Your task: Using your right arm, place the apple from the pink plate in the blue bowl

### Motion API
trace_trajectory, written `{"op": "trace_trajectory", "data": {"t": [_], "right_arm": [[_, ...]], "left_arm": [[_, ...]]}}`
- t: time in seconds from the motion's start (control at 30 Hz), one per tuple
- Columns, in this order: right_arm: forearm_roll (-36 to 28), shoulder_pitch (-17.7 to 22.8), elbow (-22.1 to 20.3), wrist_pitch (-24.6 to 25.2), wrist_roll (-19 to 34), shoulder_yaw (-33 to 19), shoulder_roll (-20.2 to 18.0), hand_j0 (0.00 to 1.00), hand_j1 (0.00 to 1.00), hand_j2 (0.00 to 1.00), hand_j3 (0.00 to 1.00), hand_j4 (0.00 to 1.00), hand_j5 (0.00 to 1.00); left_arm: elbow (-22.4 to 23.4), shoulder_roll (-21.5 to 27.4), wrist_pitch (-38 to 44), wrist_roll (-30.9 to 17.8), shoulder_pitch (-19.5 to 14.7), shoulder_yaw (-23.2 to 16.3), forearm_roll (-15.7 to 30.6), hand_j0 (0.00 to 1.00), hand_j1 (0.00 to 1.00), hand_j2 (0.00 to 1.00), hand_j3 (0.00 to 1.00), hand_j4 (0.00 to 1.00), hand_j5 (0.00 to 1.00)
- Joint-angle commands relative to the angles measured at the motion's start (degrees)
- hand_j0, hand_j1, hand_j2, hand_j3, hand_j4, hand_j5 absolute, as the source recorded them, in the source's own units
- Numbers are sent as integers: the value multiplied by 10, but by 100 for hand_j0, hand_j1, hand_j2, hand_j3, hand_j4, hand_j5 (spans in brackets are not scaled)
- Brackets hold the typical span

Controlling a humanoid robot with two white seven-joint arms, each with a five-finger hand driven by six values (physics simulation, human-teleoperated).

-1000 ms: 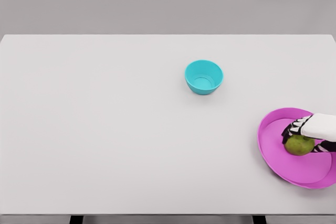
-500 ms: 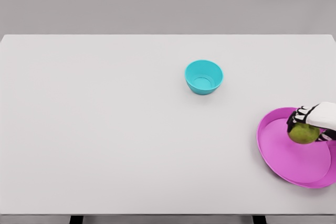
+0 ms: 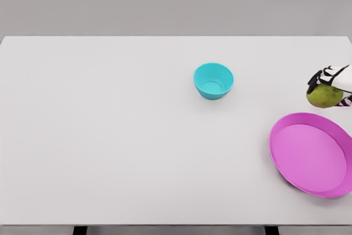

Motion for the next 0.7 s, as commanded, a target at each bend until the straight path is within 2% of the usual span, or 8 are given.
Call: {"op": "trace_trajectory", "data": {"t": [0.0,0.1,0.2,0.4,0.6,0.67], "right_arm": [[-3,-1,-2,1,0,3,13,43,43,43,43,43,43],[-1,-18,-2,1,0,10,35,43,43,43,43,43,43],[0,-54,2,1,0,57,56,43,43,43,43,43,43],[0,-79,3,1,0,87,94,43,43,43,43,43,43],[4,-139,24,1,0,158,117,43,43,43,43,43,43],[6,-148,28,1,0,165,124,43,43,43,43,43,43]], "left_arm": [[0,0,0,1,0,0,0,100,100,100,100,100,100],[0,0,0,0,0,0,0,100,100,100,100,100,100],[0,0,-1,0,0,0,0,100,100,100,100,100,100],[0,0,0,0,0,0,0,100,100,100,100,100,100],[0,0,0,0,0,0,1,100,100,100,100,100,100],[0,0,0,0,0,0,0,100,100,100,100,100,100]]}}
